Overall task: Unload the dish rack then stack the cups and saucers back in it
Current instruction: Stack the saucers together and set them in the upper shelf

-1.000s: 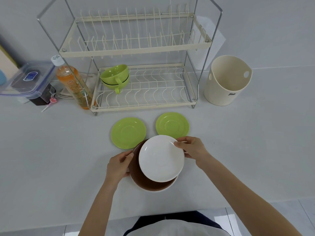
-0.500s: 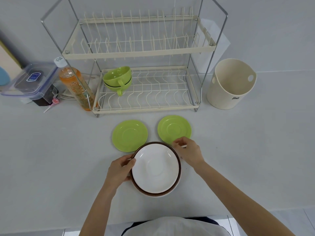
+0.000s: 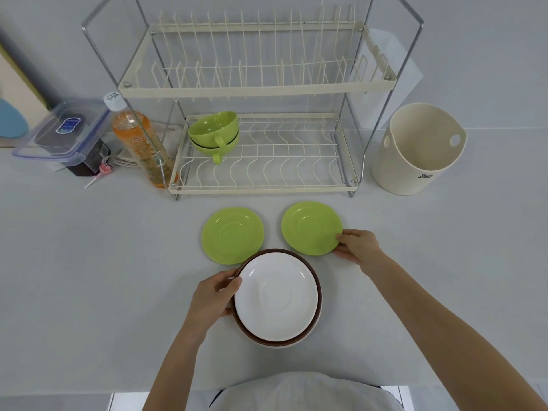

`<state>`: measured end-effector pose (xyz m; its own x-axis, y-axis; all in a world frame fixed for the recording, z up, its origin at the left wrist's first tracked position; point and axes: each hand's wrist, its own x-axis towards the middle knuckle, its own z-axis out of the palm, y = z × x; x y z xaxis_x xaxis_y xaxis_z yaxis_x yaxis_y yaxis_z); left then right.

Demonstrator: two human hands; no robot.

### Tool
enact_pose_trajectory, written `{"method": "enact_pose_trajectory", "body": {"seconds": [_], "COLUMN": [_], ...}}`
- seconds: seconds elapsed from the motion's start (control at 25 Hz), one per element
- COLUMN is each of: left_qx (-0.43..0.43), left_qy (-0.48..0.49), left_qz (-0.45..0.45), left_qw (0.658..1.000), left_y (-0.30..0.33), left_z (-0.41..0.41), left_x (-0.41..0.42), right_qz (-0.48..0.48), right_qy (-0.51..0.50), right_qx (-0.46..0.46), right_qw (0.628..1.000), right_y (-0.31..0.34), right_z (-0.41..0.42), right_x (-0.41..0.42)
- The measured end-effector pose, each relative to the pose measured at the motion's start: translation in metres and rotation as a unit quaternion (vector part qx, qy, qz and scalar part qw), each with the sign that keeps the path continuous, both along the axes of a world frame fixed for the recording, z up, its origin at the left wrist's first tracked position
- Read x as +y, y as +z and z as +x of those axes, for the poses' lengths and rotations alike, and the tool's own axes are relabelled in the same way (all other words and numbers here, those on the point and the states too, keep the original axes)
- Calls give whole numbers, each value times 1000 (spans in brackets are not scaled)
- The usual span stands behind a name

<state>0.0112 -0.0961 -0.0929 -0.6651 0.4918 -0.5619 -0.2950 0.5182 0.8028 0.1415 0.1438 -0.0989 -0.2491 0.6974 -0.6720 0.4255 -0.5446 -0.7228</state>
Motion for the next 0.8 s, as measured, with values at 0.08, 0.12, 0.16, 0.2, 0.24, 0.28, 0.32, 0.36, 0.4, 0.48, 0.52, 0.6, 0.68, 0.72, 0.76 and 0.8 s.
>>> {"method": "enact_pose_trajectory", "body": {"seconds": [0.08, 0.12, 0.16, 0.2, 0.24, 0.28, 0.32, 0.36, 0.4, 0.48, 0.52, 0.6, 0.68, 0.72, 0.76, 0.8], "left_qx": [5, 5, 6, 6, 6, 6, 5, 5, 4, -2, -3, -2, -3, -5, -8, -12], "left_qy": [-1, -1, -2, -3, -3, -4, -4, -4, -4, -6, -5, -3, -4, -4, -3, -4], "left_qz": [-2, -2, -2, -2, -1, -2, -3, -4, -3, -2, -1, 1, 1, -2, -5, -8], "left_qw": [1000, 1000, 1000, 1000, 1000, 1000, 1000, 1000, 1000, 1000, 1000, 1000, 1000, 1000, 1000, 1000], "left_y": [0, -1, -1, -1, -1, -1, -2, -2, -2, -1, -1, 0, 0, 1, 1, 3], "left_z": [0, 0, 0, 0, 0, 0, -1, -1, -1, -1, -1, -1, 0, -1, -2, -2], "left_x": [0, 0, 0, 0, 0, 0, 0, -1, -1, 0, 0, -1, 0, -1, -1, -1], "right_qz": [-54, -54, -50, -45, -45, -48, -51, -52, -51, -42, -36, -23, -8, -3, -1, 2], "right_qy": [-20, -17, -17, -22, -28, -28, -17, 6, 37, 108, 142, 192, 222, 234, 246, 252], "right_qx": [74, 88, 97, 105, 118, 135, 149, 153, 148, 118, 102, 77, 58, 51, 47, 46], "right_qw": [996, 995, 994, 993, 992, 989, 987, 987, 987, 986, 984, 978, 973, 971, 968, 967], "right_y": [8, 11, 13, 17, 21, 26, 31, 36, 40, 44, 44, 39, 35, 33, 32, 30], "right_z": [4, 7, 10, 13, 16, 19, 22, 25, 28, 32, 33, 32, 30, 29, 28, 26], "right_x": [-2, -3, -4, -4, -4, -5, -6, -9, -12, -23, -29, -40, -48, -50, -52, -54]}}
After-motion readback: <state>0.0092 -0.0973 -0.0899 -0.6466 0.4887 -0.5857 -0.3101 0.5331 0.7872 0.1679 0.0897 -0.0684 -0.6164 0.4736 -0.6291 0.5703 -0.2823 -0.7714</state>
